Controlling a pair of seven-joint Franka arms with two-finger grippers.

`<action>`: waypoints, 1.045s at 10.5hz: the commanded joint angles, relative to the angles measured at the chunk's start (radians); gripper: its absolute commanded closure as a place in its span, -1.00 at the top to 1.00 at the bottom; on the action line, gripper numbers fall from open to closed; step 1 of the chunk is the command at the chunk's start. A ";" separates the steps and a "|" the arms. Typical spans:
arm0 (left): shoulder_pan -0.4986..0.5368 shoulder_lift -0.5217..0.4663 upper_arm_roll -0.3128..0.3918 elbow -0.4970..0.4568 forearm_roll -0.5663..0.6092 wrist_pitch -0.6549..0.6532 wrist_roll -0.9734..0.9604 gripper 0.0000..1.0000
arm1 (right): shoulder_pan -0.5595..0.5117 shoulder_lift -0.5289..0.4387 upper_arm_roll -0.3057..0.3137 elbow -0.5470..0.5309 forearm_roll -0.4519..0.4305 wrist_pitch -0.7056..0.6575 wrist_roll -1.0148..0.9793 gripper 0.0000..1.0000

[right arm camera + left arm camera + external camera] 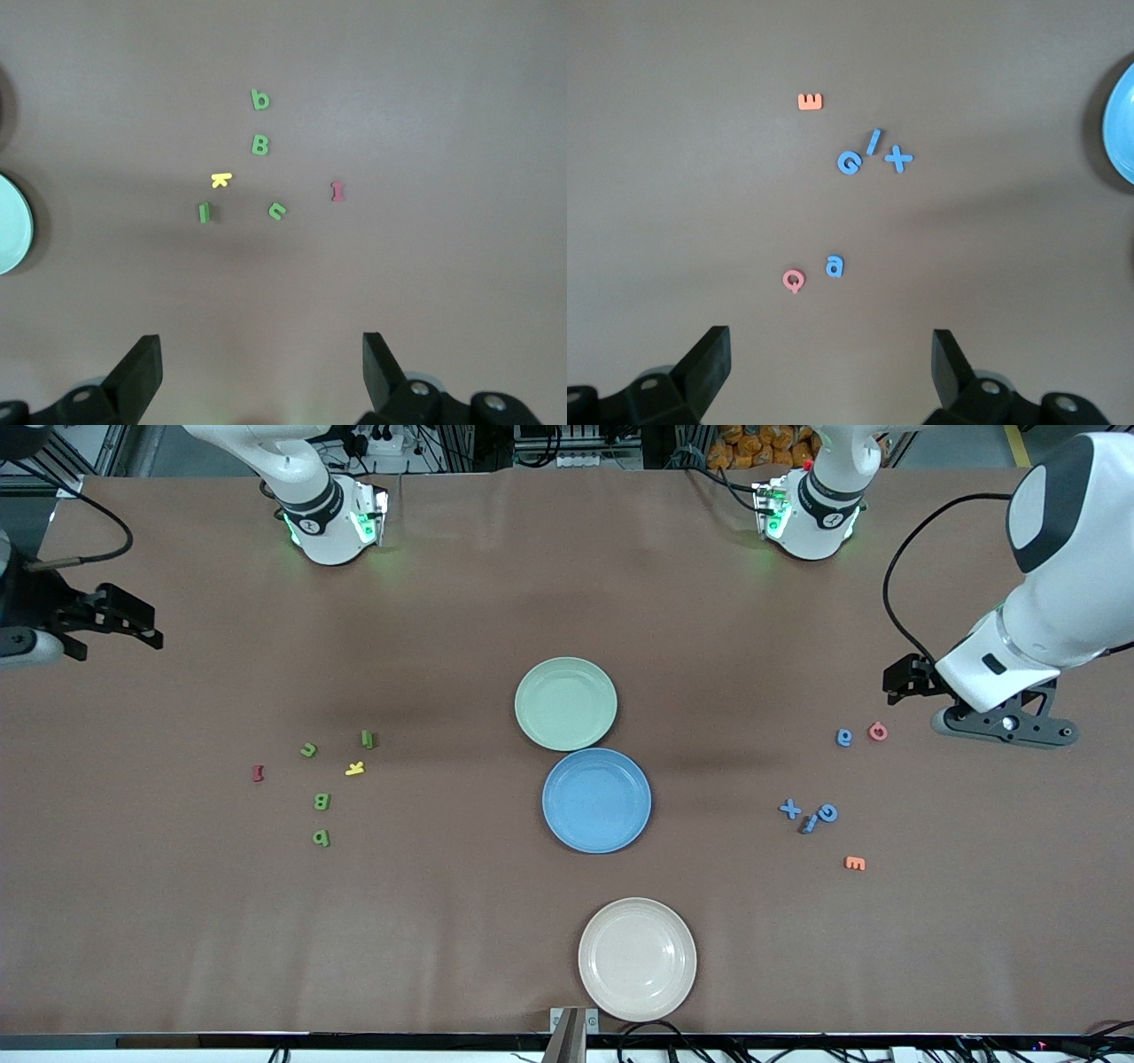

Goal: Sort letters by color into matching plates
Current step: 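Reach the right gripper to green letters while the left gripper reaches blue ones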

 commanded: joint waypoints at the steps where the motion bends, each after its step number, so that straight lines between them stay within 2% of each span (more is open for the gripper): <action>1: -0.014 0.058 -0.008 0.015 0.018 0.059 0.019 1.00 | 0.011 -0.018 -0.005 -0.139 0.003 0.118 -0.014 1.00; 4: -0.032 0.132 -0.053 0.021 0.012 0.110 0.055 1.00 | 0.017 -0.019 -0.005 -0.267 0.001 0.262 -0.016 1.00; 8: -0.037 0.256 -0.083 0.024 0.010 0.217 0.174 1.00 | 0.018 -0.010 -0.005 -0.518 -0.002 0.630 -0.016 1.00; 9: -0.026 0.287 -0.083 0.025 0.010 0.248 0.215 1.00 | 0.018 -0.004 -0.003 -0.561 -0.002 0.704 -0.016 1.00; 11: -0.022 0.342 -0.076 0.045 0.019 0.254 0.248 1.00 | 0.025 0.040 -0.003 -0.572 -0.002 0.735 -0.016 1.00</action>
